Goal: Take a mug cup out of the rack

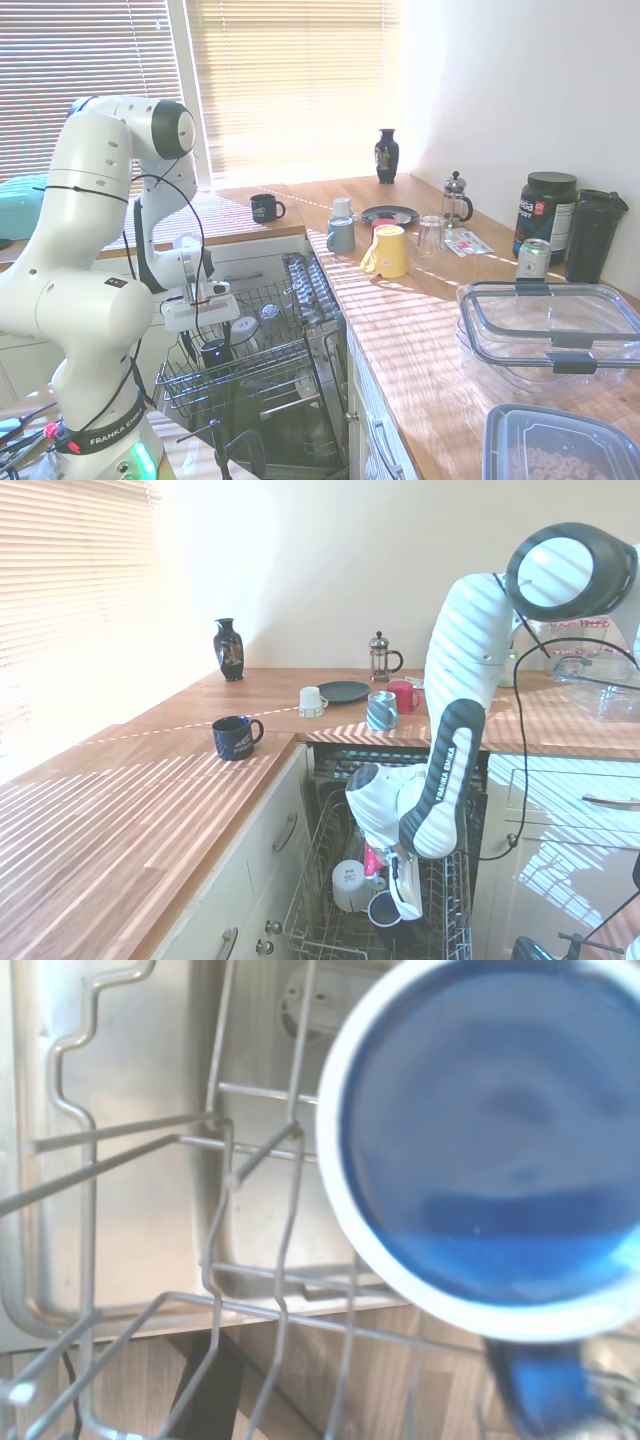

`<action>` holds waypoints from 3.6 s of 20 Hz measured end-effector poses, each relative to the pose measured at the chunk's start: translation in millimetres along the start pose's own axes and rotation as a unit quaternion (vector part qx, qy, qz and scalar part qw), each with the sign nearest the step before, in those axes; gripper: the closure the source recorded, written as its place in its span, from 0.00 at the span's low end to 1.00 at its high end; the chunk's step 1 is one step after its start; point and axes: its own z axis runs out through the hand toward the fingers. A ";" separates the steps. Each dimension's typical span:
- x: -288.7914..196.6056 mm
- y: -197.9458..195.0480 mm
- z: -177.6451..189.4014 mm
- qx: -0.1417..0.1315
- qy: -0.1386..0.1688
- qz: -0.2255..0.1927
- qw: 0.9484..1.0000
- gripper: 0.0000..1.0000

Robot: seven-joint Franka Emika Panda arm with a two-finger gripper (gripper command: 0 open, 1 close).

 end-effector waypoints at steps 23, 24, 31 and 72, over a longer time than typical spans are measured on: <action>11.3 -13.0 36.2 -0.002 0.018 -0.014 1.000 1.00; 10.8 -14.1 36.9 -0.002 0.018 -0.013 1.000 1.00; 8.6 -20.7 39.9 0.001 0.019 -0.005 1.000 1.00; 26.4 335.2 -255.9 0.146 0.074 0.301 0.940 1.00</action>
